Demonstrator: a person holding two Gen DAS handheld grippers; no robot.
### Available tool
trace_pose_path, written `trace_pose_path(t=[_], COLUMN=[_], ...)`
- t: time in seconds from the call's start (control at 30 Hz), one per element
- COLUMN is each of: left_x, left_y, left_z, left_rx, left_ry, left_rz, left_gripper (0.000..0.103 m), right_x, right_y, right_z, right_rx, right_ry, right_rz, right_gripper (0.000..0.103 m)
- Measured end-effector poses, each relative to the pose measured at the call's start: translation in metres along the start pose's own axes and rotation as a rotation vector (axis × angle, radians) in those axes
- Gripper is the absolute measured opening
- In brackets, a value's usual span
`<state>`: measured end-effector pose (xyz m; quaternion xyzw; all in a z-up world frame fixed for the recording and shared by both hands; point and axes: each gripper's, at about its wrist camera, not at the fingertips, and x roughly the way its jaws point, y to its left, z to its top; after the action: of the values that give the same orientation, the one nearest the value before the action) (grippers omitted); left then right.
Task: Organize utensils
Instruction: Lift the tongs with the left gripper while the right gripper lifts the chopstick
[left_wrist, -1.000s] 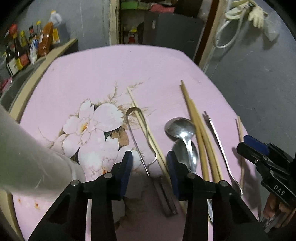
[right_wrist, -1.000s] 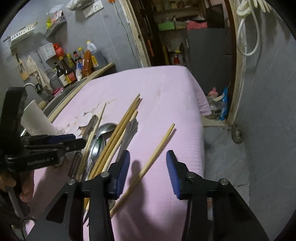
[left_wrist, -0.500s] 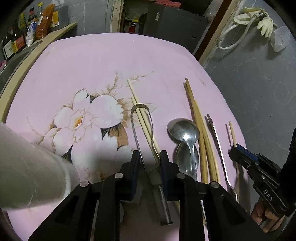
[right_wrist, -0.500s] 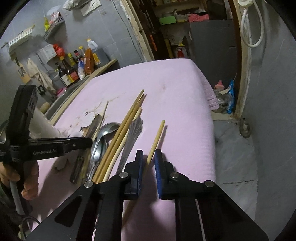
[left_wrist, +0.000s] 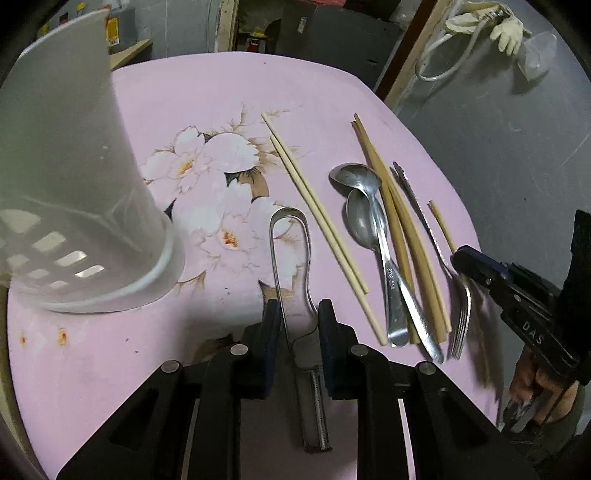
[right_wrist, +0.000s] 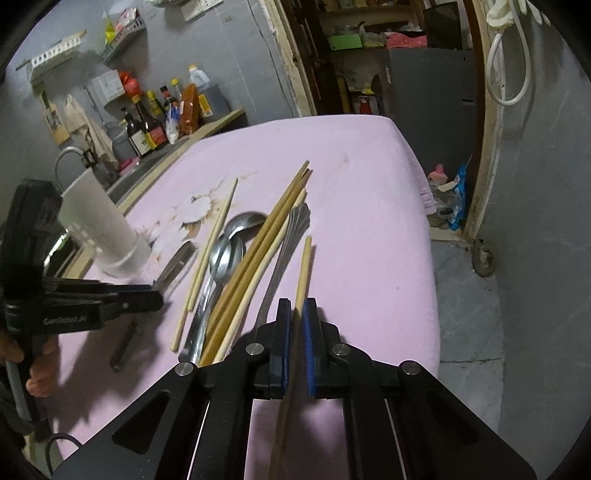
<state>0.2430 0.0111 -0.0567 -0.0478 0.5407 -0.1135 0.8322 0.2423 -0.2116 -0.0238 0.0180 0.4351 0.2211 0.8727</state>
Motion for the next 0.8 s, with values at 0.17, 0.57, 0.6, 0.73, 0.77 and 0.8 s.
trace_pose_path(t=[0.17,0.57,0.6,0.73,0.77,0.8], left_x=[0.007,0.004,0.000,-0.028,-0.034,-0.042], left_y=[-0.014,-0.020,-0.020,-0.020,-0.021,-0.023], left_z=[0.005,0.011,0.008,-0.013,-0.015,-0.019], left_rx=[0.099,0.149,0.151,0.173,0.184,0.197], left_ry=[0.054,0.027,0.005,-0.113,-0.137,-0.173], left_rz=[0.062,0.037,0.032,0.025,0.027,0.030], left_gripper=[0.019,0.017,0.017,0.017,0.017,0.017], right_x=[0.006,0.006,0.004,-0.012,-0.020,-0.026], right_y=[0.006,0.004,0.003,0.005,0.010,0.016], right_z=[0.003,0.004,0.003,-0.008,-0.012,-0.016], right_rx=[-0.013,0.040,0.057,0.095,0.085,0.068], right_ry=[0.038,0.078,0.069,-0.027,-0.071,-0.104], right_rz=[-0.048,-0.043,-0.032,0.003,-0.001,-0.014], right_gripper=[0.005,0.004,0.003,0.003,0.003,0.003])
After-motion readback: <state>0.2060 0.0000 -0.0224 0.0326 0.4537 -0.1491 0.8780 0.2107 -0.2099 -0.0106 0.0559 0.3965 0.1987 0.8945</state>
